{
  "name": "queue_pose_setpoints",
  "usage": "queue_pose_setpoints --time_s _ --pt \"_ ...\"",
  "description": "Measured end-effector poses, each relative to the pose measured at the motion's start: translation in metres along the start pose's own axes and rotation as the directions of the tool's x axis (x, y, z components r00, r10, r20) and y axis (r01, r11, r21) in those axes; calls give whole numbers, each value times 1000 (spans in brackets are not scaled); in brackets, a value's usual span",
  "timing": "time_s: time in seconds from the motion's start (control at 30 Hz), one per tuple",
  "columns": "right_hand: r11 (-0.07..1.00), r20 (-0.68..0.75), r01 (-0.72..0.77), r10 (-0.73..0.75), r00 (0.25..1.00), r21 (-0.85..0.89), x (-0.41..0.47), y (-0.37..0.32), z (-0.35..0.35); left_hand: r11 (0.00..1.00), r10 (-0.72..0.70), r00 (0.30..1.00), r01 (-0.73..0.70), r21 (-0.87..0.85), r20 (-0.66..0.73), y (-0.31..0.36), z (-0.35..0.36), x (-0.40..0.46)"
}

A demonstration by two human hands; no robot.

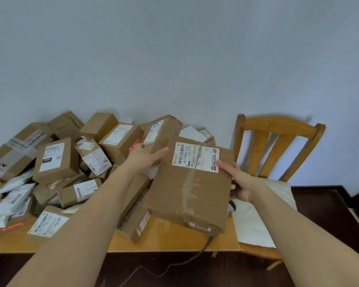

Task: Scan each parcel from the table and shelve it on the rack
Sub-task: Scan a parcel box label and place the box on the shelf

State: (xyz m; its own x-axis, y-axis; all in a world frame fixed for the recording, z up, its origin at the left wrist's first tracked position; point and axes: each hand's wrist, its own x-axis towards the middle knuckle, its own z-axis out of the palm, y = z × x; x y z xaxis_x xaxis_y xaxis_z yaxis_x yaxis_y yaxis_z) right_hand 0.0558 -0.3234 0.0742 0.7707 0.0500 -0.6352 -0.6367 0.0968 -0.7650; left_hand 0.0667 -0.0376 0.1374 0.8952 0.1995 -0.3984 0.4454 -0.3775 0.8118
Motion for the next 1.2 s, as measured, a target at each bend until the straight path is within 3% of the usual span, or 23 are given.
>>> queue_pose_setpoints --time_s 0.1,0.27,0.37,0.53,0.6,0.7,0.9,1.2 --pt "996 -85 -7 15 996 93 -2 15 -13 985 -147 989 145 -89 -16 -23 3 -9" --pt "958 -117 -50 86 989 283 -2 44 -18 855 -359 879 445 -268 314 -56 28 -31" --pt "943 -88 -84 118 989 323 -1 60 -13 787 -366 855 495 -368 367 -67 51 -39" --pt "931 5 -178 186 983 318 0 73 -14 716 -319 917 398 -573 239 -78 58 -35" --pt "907 -53 -185 221 974 378 9 79 -20 732 -293 934 356 -581 202 -78 49 -30" --pt "938 -240 -210 278 930 275 18 90 -17 808 -252 957 289 -514 141 -74 33 -23" --pt "937 -419 -327 346 839 120 53 119 0 901 -236 953 289 -325 192 -81 28 -10" --pt "933 -516 -352 264 815 -79 111 161 3 919 -197 959 253 -302 204 -98 36 10"
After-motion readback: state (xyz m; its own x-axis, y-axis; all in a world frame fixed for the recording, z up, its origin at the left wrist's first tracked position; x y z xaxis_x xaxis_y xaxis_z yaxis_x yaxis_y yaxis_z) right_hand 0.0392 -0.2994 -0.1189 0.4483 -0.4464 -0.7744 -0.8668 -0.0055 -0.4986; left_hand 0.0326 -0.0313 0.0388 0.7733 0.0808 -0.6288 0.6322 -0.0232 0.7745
